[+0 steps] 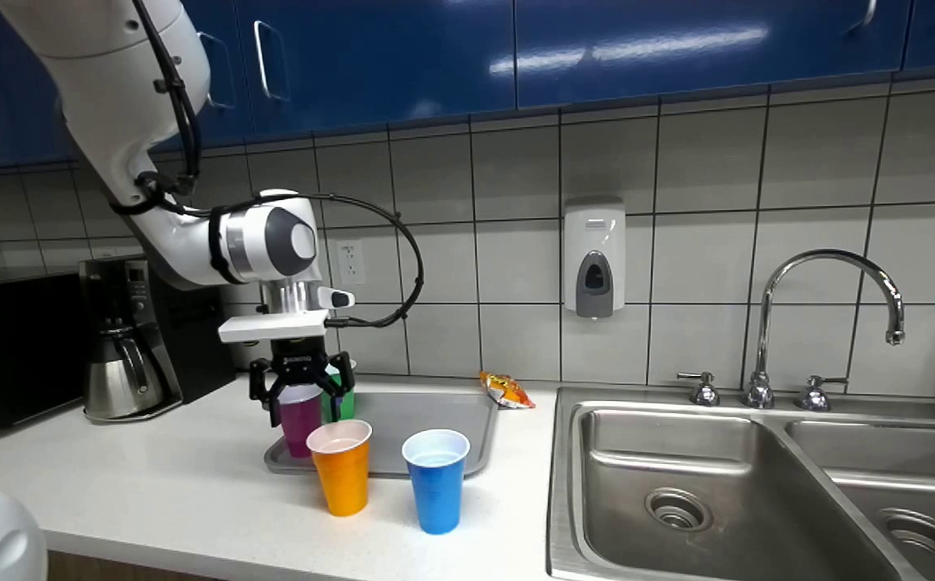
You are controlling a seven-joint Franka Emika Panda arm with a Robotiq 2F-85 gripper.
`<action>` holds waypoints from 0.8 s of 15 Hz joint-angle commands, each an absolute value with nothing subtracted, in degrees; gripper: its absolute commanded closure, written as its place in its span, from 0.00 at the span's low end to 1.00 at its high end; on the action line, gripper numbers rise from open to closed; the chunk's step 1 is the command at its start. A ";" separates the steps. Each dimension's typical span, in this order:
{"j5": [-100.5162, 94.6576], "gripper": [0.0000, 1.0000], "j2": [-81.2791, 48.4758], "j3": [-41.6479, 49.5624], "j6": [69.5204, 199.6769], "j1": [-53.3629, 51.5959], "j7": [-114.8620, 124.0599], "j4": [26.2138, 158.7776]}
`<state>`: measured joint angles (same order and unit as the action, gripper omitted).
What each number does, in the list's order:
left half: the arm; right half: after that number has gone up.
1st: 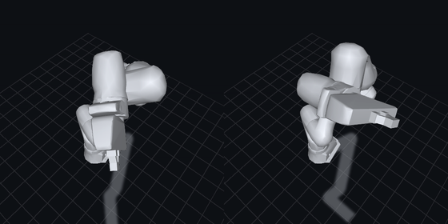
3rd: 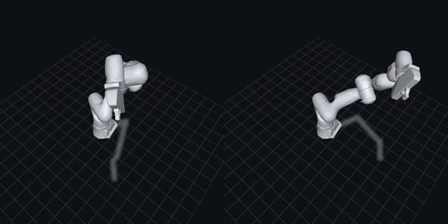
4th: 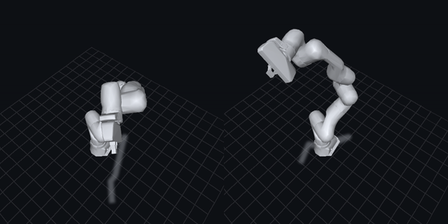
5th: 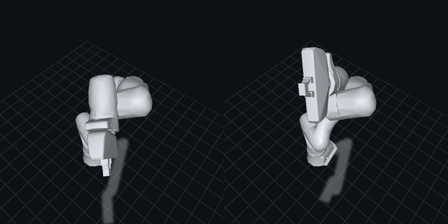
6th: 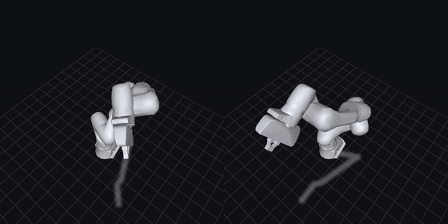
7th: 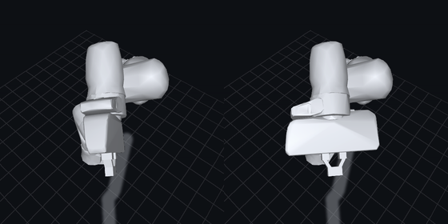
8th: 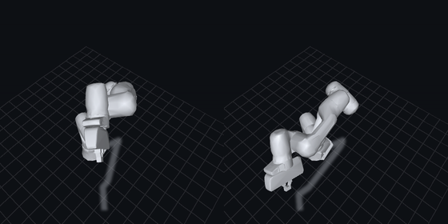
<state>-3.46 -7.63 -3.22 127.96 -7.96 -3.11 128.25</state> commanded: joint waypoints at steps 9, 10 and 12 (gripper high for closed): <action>-4.14 0.00 -4.64 -3.74 127.68 -6.89 -2.64 131.22; -4.22 0.00 -4.78 -3.77 127.72 -6.97 -2.50 131.27; -3.72 0.00 -4.30 -3.83 127.06 -6.91 -2.83 131.48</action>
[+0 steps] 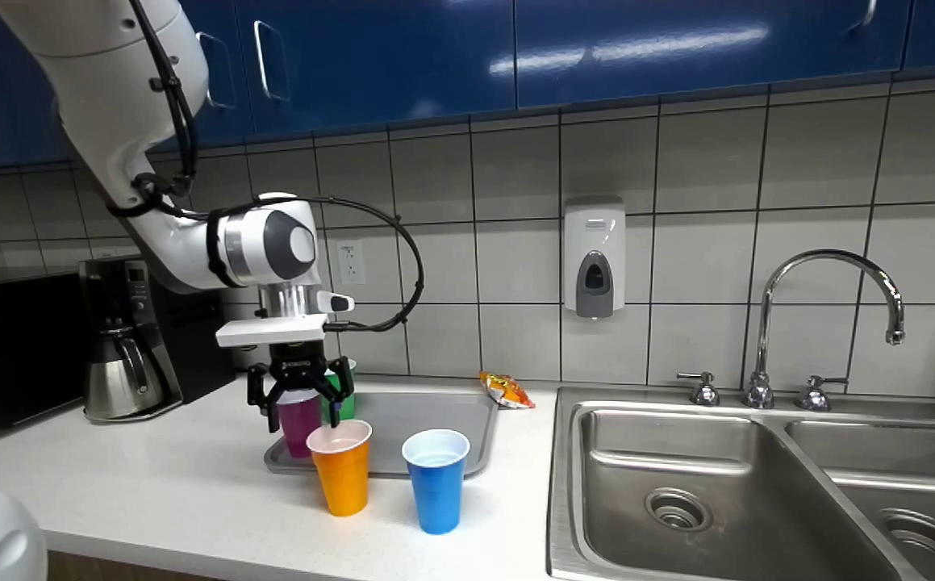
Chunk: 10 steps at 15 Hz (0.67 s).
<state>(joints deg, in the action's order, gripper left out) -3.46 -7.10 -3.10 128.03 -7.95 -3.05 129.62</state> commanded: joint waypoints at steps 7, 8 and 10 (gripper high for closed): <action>-4.96 0.00 -5.30 -3.36 129.17 -6.82 -1.61 132.67; -4.99 0.00 -5.35 -3.29 129.29 -6.74 -1.80 133.04; -4.95 0.00 -5.71 -3.25 129.74 -6.66 -2.05 133.67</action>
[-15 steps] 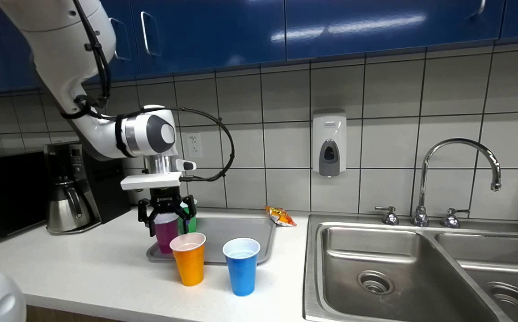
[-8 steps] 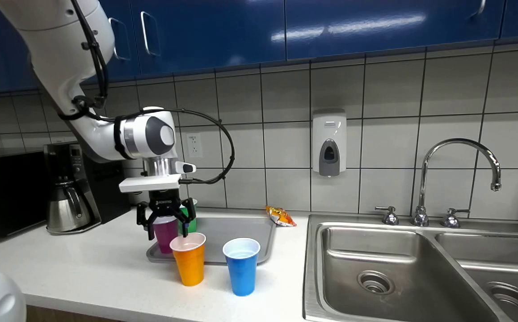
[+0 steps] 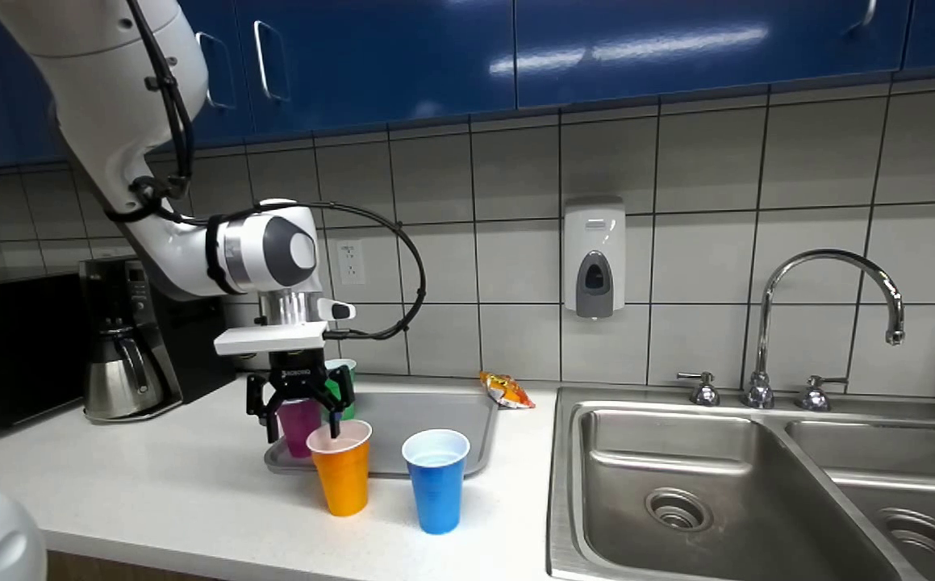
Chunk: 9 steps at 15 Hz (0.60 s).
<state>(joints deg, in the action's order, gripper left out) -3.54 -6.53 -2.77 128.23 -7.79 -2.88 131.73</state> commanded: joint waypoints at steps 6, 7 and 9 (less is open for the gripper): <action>-4.97 0.02 -7.12 -3.31 131.18 -6.67 -1.78 134.08; -4.95 0.27 -7.40 -3.31 131.48 -6.68 -1.86 133.96; -4.95 0.32 -7.81 -3.35 131.93 -6.73 -1.86 133.80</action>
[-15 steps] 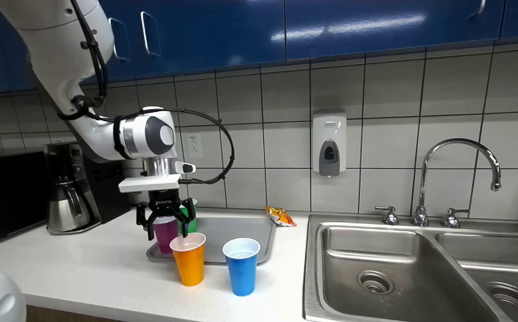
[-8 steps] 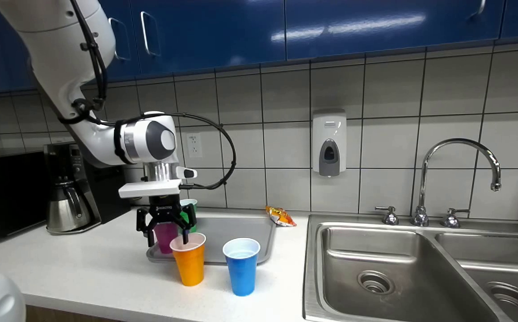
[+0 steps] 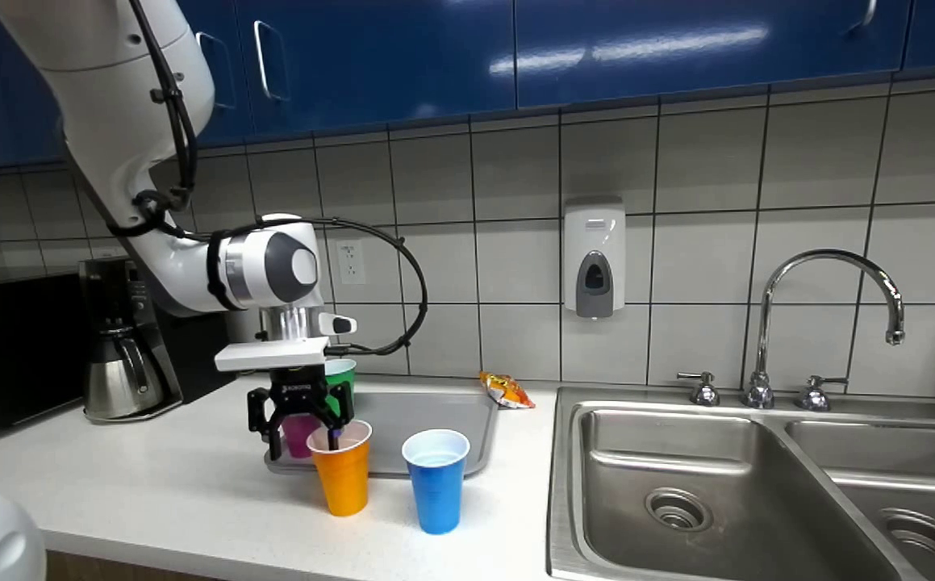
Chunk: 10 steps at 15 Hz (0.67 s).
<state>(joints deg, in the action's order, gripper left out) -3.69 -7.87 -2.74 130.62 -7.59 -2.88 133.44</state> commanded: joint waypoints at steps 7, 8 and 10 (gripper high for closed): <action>-4.77 0.87 -7.78 -3.27 130.92 -6.58 -2.40 133.41; -4.92 0.94 -7.81 -3.26 130.88 -6.59 -2.41 133.34; -4.90 1.00 -7.88 -3.29 130.85 -6.62 -2.31 133.10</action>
<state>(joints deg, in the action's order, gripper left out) -3.71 -8.20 -2.73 130.98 -7.58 -2.88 133.42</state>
